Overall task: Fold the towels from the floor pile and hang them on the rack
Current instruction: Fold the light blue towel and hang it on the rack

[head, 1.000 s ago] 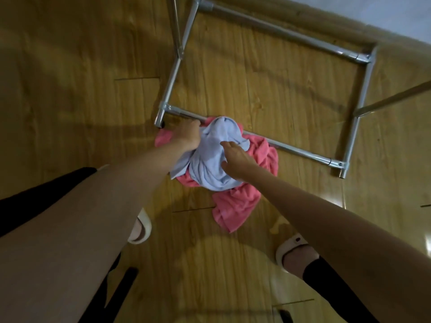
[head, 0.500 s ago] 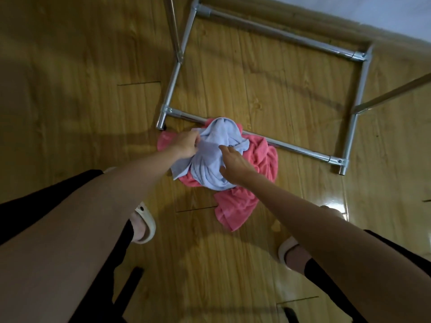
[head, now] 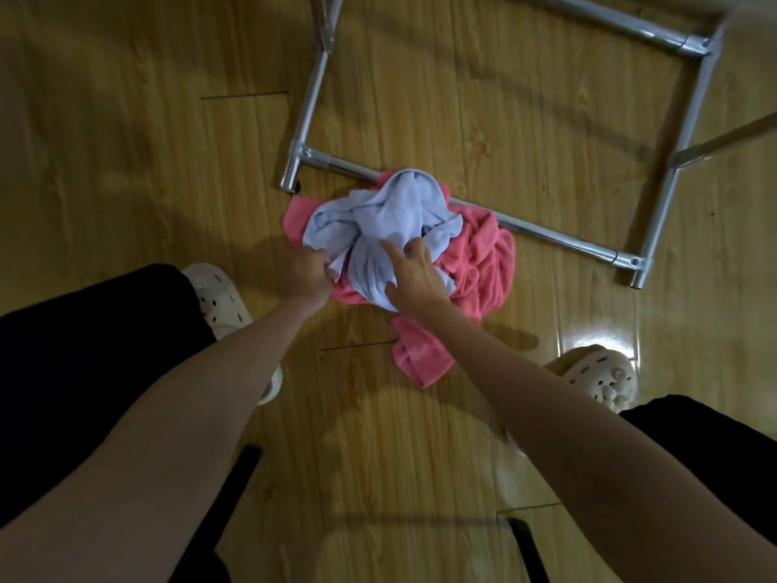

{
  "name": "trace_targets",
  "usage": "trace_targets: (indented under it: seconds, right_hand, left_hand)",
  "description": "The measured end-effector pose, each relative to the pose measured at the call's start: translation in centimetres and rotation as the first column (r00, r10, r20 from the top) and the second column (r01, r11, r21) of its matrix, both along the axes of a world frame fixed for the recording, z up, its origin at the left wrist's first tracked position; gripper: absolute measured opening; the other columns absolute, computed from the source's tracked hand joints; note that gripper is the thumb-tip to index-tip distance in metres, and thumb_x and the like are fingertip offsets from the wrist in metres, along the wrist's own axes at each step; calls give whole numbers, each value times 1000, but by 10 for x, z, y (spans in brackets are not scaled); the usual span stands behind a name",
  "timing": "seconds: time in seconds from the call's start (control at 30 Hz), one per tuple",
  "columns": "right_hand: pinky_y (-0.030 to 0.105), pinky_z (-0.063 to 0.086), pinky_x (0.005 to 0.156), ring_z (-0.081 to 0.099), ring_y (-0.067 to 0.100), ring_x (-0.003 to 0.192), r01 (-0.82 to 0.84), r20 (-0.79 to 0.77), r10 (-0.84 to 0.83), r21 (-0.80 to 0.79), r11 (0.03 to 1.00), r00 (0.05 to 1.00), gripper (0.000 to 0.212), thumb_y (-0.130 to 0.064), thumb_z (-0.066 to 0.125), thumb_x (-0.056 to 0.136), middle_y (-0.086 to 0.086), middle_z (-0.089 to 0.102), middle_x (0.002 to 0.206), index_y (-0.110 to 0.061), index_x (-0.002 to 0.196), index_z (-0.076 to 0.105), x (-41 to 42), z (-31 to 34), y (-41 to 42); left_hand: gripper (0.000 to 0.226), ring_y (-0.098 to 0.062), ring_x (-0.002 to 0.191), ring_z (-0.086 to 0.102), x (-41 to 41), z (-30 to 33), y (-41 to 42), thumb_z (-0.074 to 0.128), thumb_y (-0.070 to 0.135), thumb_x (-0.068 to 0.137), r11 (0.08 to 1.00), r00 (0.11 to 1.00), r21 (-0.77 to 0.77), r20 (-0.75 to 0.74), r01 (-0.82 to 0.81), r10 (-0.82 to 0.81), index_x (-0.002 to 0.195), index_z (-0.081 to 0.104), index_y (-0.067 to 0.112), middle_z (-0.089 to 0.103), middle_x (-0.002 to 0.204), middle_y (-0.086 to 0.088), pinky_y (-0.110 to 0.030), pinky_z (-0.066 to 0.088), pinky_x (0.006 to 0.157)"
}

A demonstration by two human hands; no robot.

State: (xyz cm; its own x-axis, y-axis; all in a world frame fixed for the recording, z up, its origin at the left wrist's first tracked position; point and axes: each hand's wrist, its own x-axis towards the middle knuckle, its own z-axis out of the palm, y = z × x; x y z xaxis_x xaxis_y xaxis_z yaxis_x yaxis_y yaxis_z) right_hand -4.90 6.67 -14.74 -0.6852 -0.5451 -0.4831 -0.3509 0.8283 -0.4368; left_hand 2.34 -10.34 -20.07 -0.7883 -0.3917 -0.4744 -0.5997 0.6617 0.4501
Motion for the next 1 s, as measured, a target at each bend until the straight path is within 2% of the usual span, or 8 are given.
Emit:
trace_targets:
  seconds: [0.17, 0.37, 0.47, 0.53, 0.63, 0.8, 0.9, 1.0]
  right_hand:
    - [44, 51, 74, 54, 34, 98, 52, 64, -42, -163, 985, 997, 71, 0, 57, 78, 21, 46, 119, -18, 144, 38, 7, 25, -6]
    - [30, 40, 84, 51, 25, 100, 145, 160, -93, -350, 925, 983, 63, 0, 55, 85, 15, 53, 108, -12, 144, 36, -3, 82, -10]
    - [24, 34, 80, 45, 15, 95, 125, 111, -84, -442, 888, 990, 54, 7, 53, 82, -7, 52, 89, -6, 134, 50, -2, 120, -3]
    - [29, 39, 82, 51, 16, 94, 94, 27, -92, -489, 867, 995, 38, 11, 54, 80, 5, 64, 92, 2, 116, 63, 2, 141, 1]
    - [28, 41, 87, 54, 27, 104, 83, 42, -73, -414, 906, 996, 23, 4, 58, 85, 24, 57, 115, -1, 106, 66, 9, 178, 9]
    - [32, 50, 71, 59, 24, 78, 1, -17, -11, -523, 853, 1000, 7, 9, 62, 76, 16, 68, 82, 8, 80, 68, 35, 232, 33]
    - [7, 41, 68, 57, 7, 74, 70, 83, -29, -550, 832, 996, 8, -1, 64, 78, -3, 64, 79, -2, 85, 69, 49, 254, 51]
    - [19, 46, 62, 54, 1, 65, 108, 141, -31, -583, 805, 990, 9, -15, 53, 67, -3, 61, 67, -12, 71, 61, 67, 275, 69]
  left_hand:
    - [7, -19, 77, 53, 1, 58, 9, 61, 7, 88, 942, 903, 136, -271, -306, 333, 91, 62, 0, 63, 85, -10, -27, 38, 66]
    - [11, -15, 79, 58, -5, 139, 12, 54, 12, 92, 977, 908, 190, -385, -99, 167, 94, 63, 7, 65, 86, -3, -25, 42, 65]
    - [10, -3, 77, 54, -5, 180, 15, 54, 10, 93, 964, 928, 267, -355, -16, 114, 93, 63, 7, 63, 87, 1, -11, 38, 64]
    - [9, 2, 73, 51, -3, 213, 20, 55, 7, 92, 959, 928, 281, -367, 47, 62, 92, 63, 4, 63, 86, 0, -8, 36, 65]
    - [13, -3, 77, 54, 9, 269, 30, 52, 8, 93, 944, 907, 282, -419, 174, -42, 92, 63, 1, 64, 87, -3, -16, 38, 69]
    - [16, -16, 73, 61, 38, 347, 48, 48, 21, 92, 939, 854, 164, -483, 302, -191, 92, 63, 13, 66, 82, -1, -32, 44, 66]
    - [11, 3, 69, 57, 52, 389, 63, 54, 10, 94, 943, 810, 161, -565, 293, -155, 88, 62, 14, 61, 75, 12, -12, 38, 61]
    - [10, 11, 71, 54, 61, 422, 79, 55, 8, 93, 945, 753, 148, -644, 293, -133, 88, 62, 14, 60, 76, 17, -5, 35, 65]
